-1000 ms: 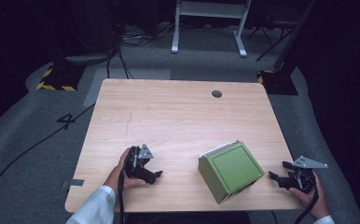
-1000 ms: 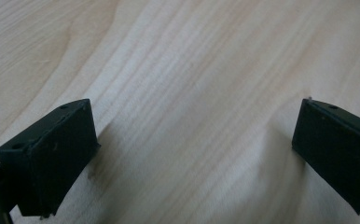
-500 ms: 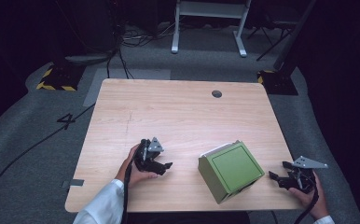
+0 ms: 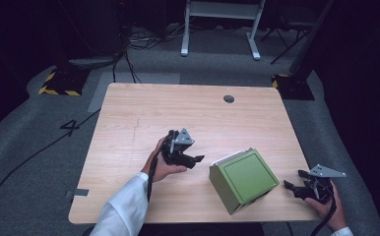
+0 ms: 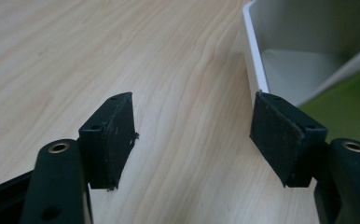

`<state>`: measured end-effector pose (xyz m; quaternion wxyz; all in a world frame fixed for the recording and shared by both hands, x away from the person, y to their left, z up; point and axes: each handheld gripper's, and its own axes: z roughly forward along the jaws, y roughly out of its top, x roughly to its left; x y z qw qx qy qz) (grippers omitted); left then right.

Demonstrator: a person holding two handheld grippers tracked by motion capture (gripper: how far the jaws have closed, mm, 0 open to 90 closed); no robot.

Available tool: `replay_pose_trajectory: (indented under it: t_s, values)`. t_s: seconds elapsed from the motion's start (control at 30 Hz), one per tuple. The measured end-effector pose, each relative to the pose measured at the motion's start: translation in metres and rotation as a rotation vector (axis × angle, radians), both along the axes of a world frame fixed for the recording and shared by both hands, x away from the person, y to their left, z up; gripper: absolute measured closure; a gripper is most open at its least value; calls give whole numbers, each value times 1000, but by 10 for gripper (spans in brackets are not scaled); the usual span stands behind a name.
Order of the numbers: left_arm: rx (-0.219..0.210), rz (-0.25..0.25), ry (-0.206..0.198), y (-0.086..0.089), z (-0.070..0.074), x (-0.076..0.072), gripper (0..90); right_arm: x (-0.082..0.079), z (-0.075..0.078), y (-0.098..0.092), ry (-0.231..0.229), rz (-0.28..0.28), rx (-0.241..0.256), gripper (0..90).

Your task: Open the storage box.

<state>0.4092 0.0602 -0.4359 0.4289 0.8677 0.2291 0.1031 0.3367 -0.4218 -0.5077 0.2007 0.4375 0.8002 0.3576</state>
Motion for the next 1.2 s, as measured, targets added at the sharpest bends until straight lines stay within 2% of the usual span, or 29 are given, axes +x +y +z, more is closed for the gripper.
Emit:
replay_pose_trajectory:
  t_s: [0.2, 0.43, 0.63, 0.7, 0.83, 0.9, 0.93, 1.13, 1.2]
  values:
    - [-43, -29, 6, -13, 7, 13, 312, 0, 0, 0, 0, -1, -1, 175]
    - [-28, -62, 28, -28, 8, 28, 316, 0, 0, 0, 0, -1, -2, 175]
    - [13, -129, 50, -49, 8, 40, 325, 0, 0, 0, 0, 0, -2, 176]
    - [15, -142, 54, -53, 7, 42, 326, 0, 0, 0, 0, -1, -2, 175]
    - [70, -217, 97, -73, 0, 45, 337, 0, 0, 0, 0, -1, -2, 175]
    - [96, -224, 111, -80, -5, 44, 358, 0, 0, 0, 0, -1, -1, 175]
    - [85, -234, 123, -82, -5, 45, 358, 0, 0, 0, -1, 0, -2, 175]
    - [136, -280, 151, -92, -15, 45, 370, 0, 0, 0, 0, -1, -2, 175]
    - [140, -299, 163, -94, -18, 45, 409, 0, 0, 0, -1, -1, -2, 175]
